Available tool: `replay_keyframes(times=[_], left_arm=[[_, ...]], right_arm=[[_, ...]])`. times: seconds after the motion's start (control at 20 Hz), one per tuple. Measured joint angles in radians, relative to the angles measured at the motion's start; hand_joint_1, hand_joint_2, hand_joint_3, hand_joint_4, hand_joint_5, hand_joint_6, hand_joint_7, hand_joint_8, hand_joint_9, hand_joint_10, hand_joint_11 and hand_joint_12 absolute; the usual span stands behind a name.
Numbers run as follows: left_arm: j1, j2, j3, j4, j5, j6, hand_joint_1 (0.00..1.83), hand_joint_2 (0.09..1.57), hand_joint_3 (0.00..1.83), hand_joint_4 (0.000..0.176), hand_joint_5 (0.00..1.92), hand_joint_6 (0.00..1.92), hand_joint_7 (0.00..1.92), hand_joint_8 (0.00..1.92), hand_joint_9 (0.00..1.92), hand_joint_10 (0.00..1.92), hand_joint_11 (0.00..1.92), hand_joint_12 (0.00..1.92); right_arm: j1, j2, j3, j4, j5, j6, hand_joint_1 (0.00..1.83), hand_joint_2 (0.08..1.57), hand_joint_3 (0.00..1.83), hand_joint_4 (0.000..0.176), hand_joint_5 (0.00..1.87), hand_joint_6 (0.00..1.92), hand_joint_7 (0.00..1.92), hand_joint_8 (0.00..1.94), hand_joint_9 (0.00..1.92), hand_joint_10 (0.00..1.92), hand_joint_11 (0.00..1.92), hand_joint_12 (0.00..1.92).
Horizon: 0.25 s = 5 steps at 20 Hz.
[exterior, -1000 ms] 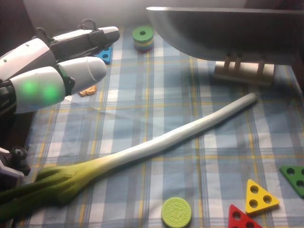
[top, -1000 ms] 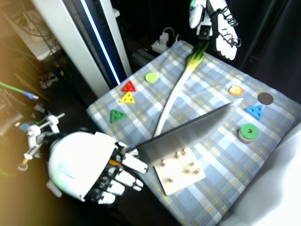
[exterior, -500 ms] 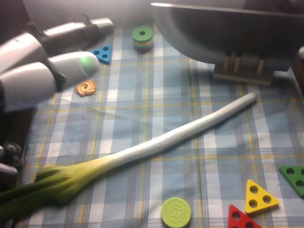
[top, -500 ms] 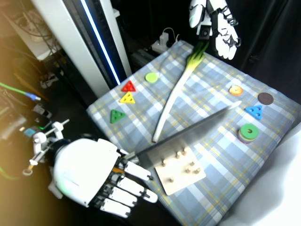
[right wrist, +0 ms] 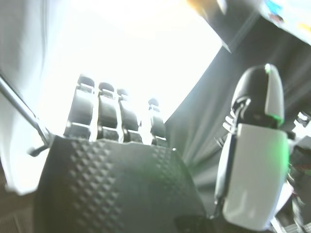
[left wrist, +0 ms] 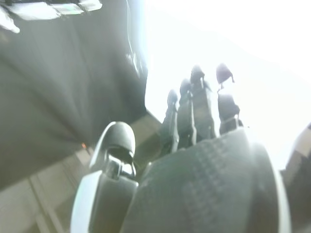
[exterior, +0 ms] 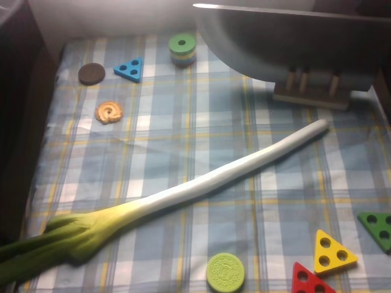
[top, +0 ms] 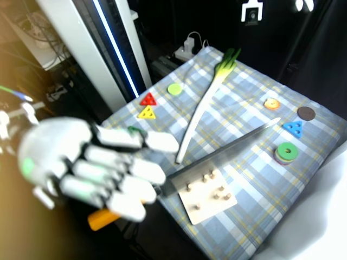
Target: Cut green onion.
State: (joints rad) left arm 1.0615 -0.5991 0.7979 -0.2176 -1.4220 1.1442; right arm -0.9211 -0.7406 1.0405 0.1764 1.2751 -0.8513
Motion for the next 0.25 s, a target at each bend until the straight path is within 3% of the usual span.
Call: replay_keyframes(times=[0.05,0.1,0.15,0.2,0.25], left_arm=[[0.019,0.0,0.0,0.0,-0.059,-0.028,0.39,1.33,0.0,0.0,0.23,0.0,0.21,0.0,0.18,0.0,0.01,0.45],[0.042,0.0,0.0,-0.004,-0.105,-0.06,0.33,1.32,0.0,0.0,0.16,0.0,0.15,0.0,0.12,0.0,0.0,0.28],[0.064,-0.003,0.001,-0.017,-0.151,-0.1,0.31,1.32,0.0,0.0,0.15,0.0,0.14,0.0,0.11,0.0,0.0,0.23],[0.074,-0.016,0.014,-0.025,-0.182,-0.13,0.22,1.28,0.0,0.0,0.19,0.01,0.27,0.02,0.24,0.01,0.03,0.39],[0.075,-0.041,0.041,-0.032,-0.201,-0.186,0.15,1.33,0.0,0.0,0.25,0.01,0.33,0.01,0.3,0.01,0.01,0.5]], right_arm=[[-0.068,-0.002,-0.029,0.024,0.069,0.001,0.83,0.91,0.01,0.176,0.0,0.0,0.04,0.01,0.03,0.01,0.0,0.0],[-0.142,-0.005,-0.056,0.049,0.142,0.015,0.87,0.98,0.01,0.158,0.0,0.0,0.15,0.01,0.12,0.02,0.03,0.02],[-0.223,-0.008,-0.078,0.068,0.241,0.05,0.87,1.0,0.01,0.154,0.0,0.0,0.17,0.01,0.15,0.02,0.04,0.02],[-0.259,-0.005,-0.089,0.082,0.293,0.067,0.71,1.12,0.01,0.092,0.0,0.0,0.22,0.01,0.22,0.02,0.06,0.04],[-0.268,0.0,-0.091,0.087,0.317,0.072,0.49,1.22,0.04,0.092,0.0,0.0,0.08,0.01,0.08,0.01,0.01,0.01]])
